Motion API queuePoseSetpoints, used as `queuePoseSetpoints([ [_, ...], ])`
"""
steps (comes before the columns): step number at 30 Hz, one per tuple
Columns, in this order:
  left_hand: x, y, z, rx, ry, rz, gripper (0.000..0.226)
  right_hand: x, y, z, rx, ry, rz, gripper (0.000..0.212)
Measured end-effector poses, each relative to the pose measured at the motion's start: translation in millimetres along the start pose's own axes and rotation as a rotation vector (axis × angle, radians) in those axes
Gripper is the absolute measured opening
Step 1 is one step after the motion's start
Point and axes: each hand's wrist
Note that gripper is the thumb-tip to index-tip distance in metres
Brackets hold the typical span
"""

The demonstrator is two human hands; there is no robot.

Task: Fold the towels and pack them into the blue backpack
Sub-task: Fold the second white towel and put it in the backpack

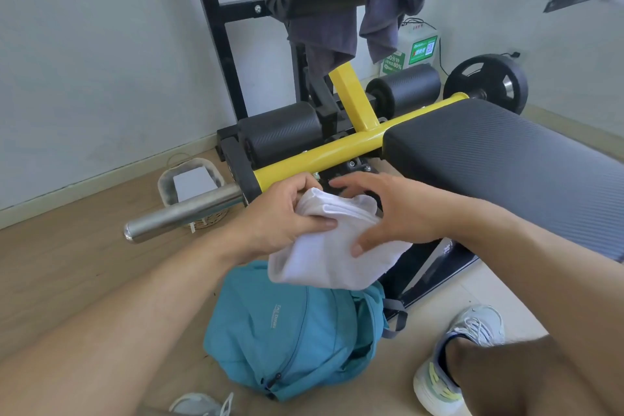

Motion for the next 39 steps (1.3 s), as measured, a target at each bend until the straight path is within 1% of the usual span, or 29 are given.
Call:
queuePoseSetpoints([
  [1, -3, -1, 1, 0.000, -0.016, 0.009, 0.036, 1, 2, 0, 0.016, -0.019, 0.044, 0.091],
  [5, -10, -7, 4, -0.031, -0.032, 0.023, 0.034, 1, 9, 0, 0.060, -0.025, 0.102, 0.044],
  [7, -11, -8, 4, -0.033, -0.012, 0.011, 0.033, 0, 9, 0, 0.065, -0.003, 0.079, 0.034],
  [10, -10, -12, 2, -0.054, 0.013, -0.035, 0.041, -1, 8, 0, 0.045, 0.047, 0.010, 0.029],
  [12, -8, -14, 3, -0.093, -0.025, -0.107, 0.056, -2, 9, 0, 0.021, 0.083, -0.008, 0.029],
  [14, -5, -14, 4, -0.118, -0.087, -0.145, 0.062, -2, 9, -1, 0.011, 0.097, 0.000, 0.031],
  [17, -1, -12, 3, -0.131, -0.144, -0.201, 0.053, -3, 10, 0, 0.019, 0.084, 0.014, 0.034],
  [20, -1, -13, 2, -0.150, -0.134, -0.234, 0.052, -2, 10, -1, 0.027, 0.096, 0.023, 0.036],
  [23, 0, -11, 0, -0.155, -0.124, -0.256, 0.034, -3, 11, -2, 0.059, 0.098, 0.047, 0.037],
  [24, 1, -11, -1, -0.151, -0.121, -0.249, 0.031, -3, 11, -2, 0.072, 0.084, 0.045, 0.037],
  [27, 1, -8, -2, -0.136, -0.137, -0.224, 0.029, -2, 12, 0, 0.082, 0.012, 0.005, 0.042],
  [30, 1, -8, -1, -0.135, -0.165, -0.194, 0.028, 5, 6, 2, 0.036, 0.016, 0.043, 0.048],
  [32, -1, -8, 0, -0.127, -0.154, -0.171, 0.027, 10, 1, 1, 0.014, 0.036, 0.081, 0.041],
  [34, -3, -8, 0, -0.109, -0.091, -0.124, 0.026, 10, -2, -1, 0.001, 0.068, 0.092, 0.031],
  [36, -7, -9, 0, -0.116, -0.023, -0.010, 0.032, 6, -1, -2, -0.005, 0.089, 0.044, 0.022],
  [39, -14, -18, 3, -0.153, -0.006, 0.084, 0.060, -1, 6, 0, -0.004, 0.087, -0.184, 0.016],
])
Point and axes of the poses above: each hand's wrist, its own z-axis away from the middle knuckle, its own x-axis out of the palm, y = z × x, and after that the axes turned 15 degrees about x, right-handed
